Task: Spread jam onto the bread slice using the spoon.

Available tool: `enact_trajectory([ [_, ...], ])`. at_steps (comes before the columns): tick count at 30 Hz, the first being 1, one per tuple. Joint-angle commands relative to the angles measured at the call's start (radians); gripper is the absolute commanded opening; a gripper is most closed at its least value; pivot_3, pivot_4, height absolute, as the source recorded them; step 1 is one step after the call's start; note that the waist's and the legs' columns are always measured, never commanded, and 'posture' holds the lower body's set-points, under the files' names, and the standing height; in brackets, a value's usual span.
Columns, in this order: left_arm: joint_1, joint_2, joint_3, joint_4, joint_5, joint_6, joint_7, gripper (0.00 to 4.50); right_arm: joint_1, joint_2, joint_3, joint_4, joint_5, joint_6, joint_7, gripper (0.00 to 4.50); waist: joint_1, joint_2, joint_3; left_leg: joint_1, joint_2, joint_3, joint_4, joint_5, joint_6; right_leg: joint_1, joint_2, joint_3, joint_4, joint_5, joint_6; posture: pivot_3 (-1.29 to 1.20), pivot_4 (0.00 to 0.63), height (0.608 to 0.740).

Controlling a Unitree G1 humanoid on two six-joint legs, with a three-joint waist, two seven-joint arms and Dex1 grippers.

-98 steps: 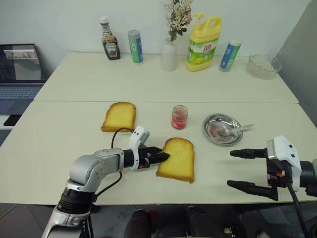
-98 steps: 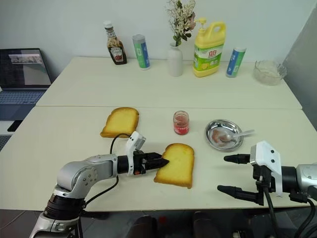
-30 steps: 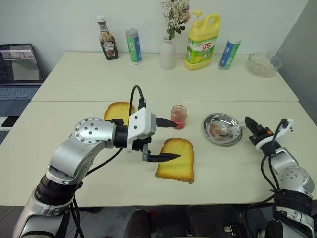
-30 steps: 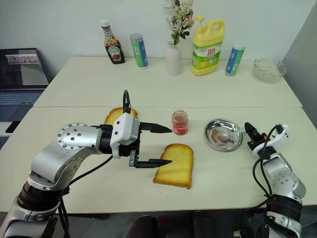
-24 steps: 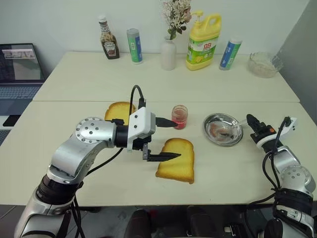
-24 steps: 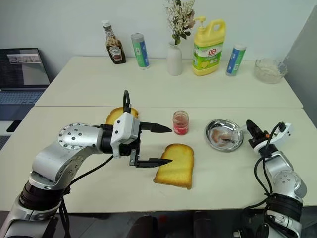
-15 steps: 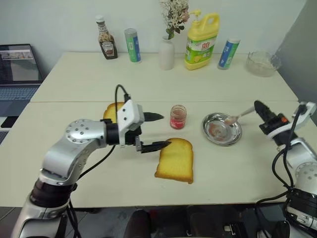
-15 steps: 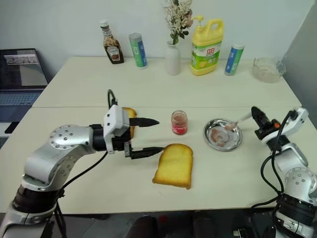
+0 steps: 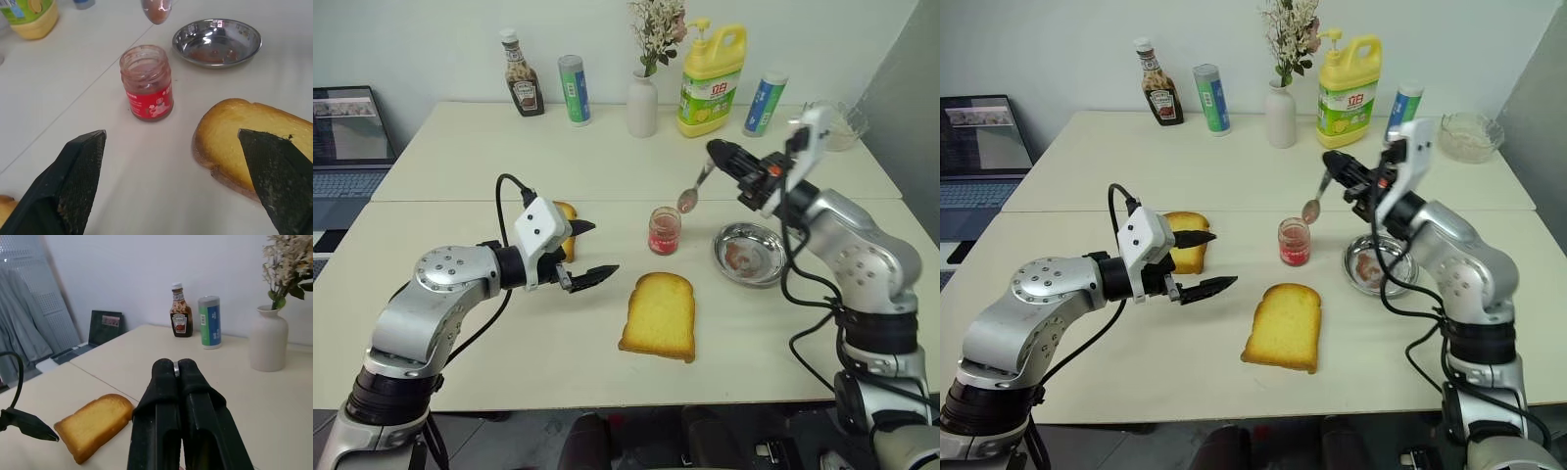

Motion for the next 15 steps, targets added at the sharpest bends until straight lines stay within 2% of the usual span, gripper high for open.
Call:
enact_trajectory([
  [1, 0.004, 0.007, 0.013, -0.044, -0.004, 0.013, 0.016, 4.5, -0.025, -0.014, 0.048, 0.032, -0.099, -0.088, 0.085, 0.02, 0.004, 0.0, 0.0, 0.0, 0.0, 0.0, 0.0, 0.0, 0.0, 0.0, 0.0, 0.0, 0.0, 0.0, 0.0, 0.0, 0.15, 0.74],
  [15, 0.0, 0.006, 0.014, -0.062, -0.033, 0.056, 0.017, 4.5, -0.021, 0.013, 0.232, 0.191, -0.478, -0.439, 0.218, 0.02, 0.008, 0.0, 0.0, 0.0, 0.0, 0.0, 0.0, 0.0, 0.0, -0.001, 0.0, 0.0, 0.001, 0.0, 0.0, 0.0, 0.15, 0.74],
])
